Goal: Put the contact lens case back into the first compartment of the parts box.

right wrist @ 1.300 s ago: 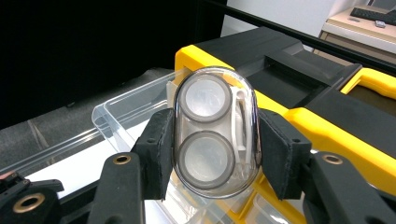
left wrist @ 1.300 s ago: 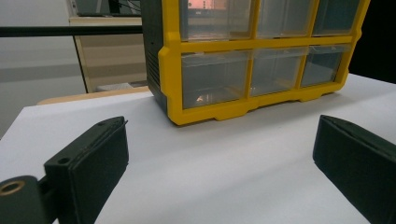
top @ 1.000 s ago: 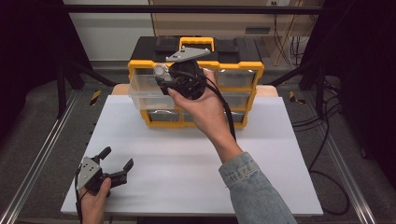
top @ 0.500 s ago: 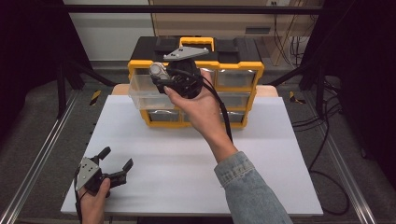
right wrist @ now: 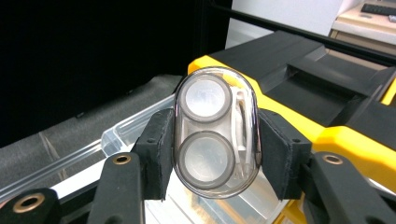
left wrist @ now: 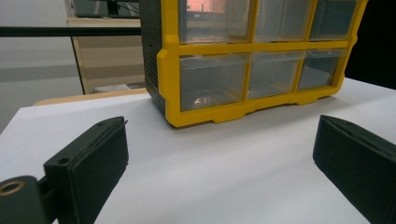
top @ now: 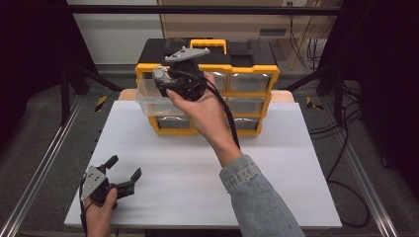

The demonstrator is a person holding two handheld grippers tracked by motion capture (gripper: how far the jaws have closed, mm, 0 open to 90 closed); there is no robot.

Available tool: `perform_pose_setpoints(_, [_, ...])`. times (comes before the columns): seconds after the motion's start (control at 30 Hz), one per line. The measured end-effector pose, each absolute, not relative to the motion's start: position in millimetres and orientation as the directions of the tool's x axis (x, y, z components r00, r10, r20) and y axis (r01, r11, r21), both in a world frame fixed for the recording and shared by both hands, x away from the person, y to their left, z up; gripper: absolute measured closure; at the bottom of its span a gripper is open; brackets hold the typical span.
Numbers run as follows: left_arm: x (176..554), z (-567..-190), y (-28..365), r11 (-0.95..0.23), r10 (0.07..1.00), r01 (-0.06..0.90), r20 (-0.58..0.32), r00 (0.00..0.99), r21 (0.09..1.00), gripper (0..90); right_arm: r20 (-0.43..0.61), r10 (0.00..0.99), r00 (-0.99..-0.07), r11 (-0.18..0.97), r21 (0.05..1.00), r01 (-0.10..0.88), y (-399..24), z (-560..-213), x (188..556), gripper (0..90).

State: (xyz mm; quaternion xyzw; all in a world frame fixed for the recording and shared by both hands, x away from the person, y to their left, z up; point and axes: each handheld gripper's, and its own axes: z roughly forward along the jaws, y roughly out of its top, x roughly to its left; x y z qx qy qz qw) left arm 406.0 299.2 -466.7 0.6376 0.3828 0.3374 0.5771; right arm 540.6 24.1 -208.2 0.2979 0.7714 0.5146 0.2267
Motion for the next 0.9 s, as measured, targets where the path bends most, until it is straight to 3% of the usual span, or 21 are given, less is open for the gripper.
perform_pose_setpoints(0.27, [407, -467, 300, -0.036, 0.879, 0.101, -0.016, 0.476, 0.994, 2.8, -0.023, 0.682, -0.731, 0.254, 0.945, 0.208, 20, -205, 537, 35.4])
perform_pose_setpoints(0.57, [406, -467, 301, -0.033, 0.881, 0.099, -0.018, 0.473, 0.995, 2.8, -0.053, 0.735, -0.676, 0.209, 0.966, 0.151, 10, -206, 532, 9.7])
perform_pose_setpoints(0.73, [407, -467, 301, -0.030, 0.881, 0.097, -0.020, 0.473, 0.995, 2.8, -0.047, 0.758, -0.651, 0.168, 0.978, 0.125, 4, -208, 532, 6.5])
perform_pose_setpoints(0.9, [407, -467, 301, -0.030, 0.882, 0.097, -0.020, 0.471, 0.995, 2.7, 0.057, 0.739, -0.672, 0.054, 0.988, 0.143, -7, -211, 528, 4.9])
